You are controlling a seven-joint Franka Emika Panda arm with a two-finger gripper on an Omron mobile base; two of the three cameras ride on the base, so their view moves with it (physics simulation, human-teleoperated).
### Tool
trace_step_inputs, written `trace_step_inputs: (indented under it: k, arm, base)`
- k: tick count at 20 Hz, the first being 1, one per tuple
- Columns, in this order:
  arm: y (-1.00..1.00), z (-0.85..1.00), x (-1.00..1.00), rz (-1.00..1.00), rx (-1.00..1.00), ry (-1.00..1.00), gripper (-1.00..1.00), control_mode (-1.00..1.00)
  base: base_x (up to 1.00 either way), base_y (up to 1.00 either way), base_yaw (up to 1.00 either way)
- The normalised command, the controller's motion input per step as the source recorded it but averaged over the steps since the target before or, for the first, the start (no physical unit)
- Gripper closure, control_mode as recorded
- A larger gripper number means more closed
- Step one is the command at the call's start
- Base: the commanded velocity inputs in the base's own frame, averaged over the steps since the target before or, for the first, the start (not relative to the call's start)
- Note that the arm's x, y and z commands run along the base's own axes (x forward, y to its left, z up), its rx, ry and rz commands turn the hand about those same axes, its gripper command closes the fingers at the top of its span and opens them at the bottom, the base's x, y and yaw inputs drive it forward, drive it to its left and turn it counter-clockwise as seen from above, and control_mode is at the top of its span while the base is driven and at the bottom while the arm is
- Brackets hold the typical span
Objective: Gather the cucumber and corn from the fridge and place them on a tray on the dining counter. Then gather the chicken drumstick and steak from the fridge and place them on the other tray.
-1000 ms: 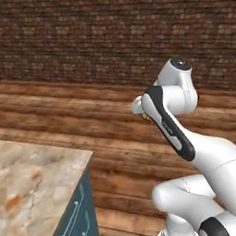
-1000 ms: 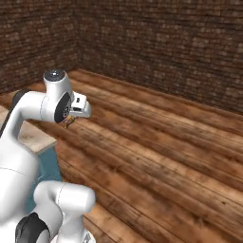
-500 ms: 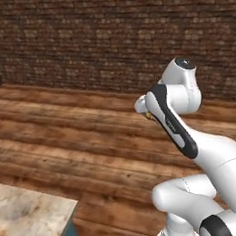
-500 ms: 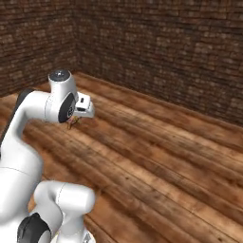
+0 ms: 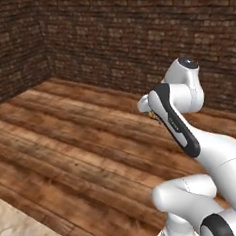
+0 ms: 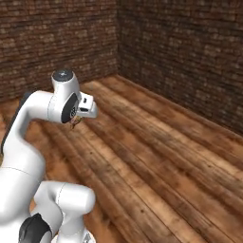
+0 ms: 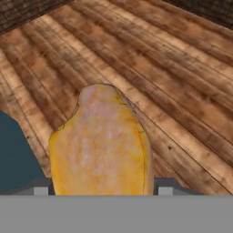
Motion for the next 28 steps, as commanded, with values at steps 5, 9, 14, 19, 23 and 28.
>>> trace_step_inputs:
  k: [5, 9, 14, 19, 23, 28]
  arm:
    - [0.0, 0.0, 0.0, 0.0, 0.0, 0.0, 1.0, 1.0]
    - [0.0, 0.0, 0.0, 0.0, 0.0, 0.0, 1.0, 1.0]
    - [0.0, 0.0, 0.0, 0.0, 0.0, 0.0, 1.0, 1.0]
    - [0.0, 0.0, 0.0, 0.0, 0.0, 0.0, 1.0, 1.0]
    - [0.0, 0.0, 0.0, 0.0, 0.0, 0.0, 1.0, 1.0]
    - [0.0, 0.0, 0.0, 0.0, 0.0, 0.0, 1.0, 1.0]
  base:
    - [1.0, 0.0, 0.41]
    - [1.0, 0.0, 0.37]
    - [1.0, 0.0, 0.49]
    - [1.0, 0.0, 0.43]
    - [1.0, 0.0, 0.44]
    - [1.0, 0.0, 0.43]
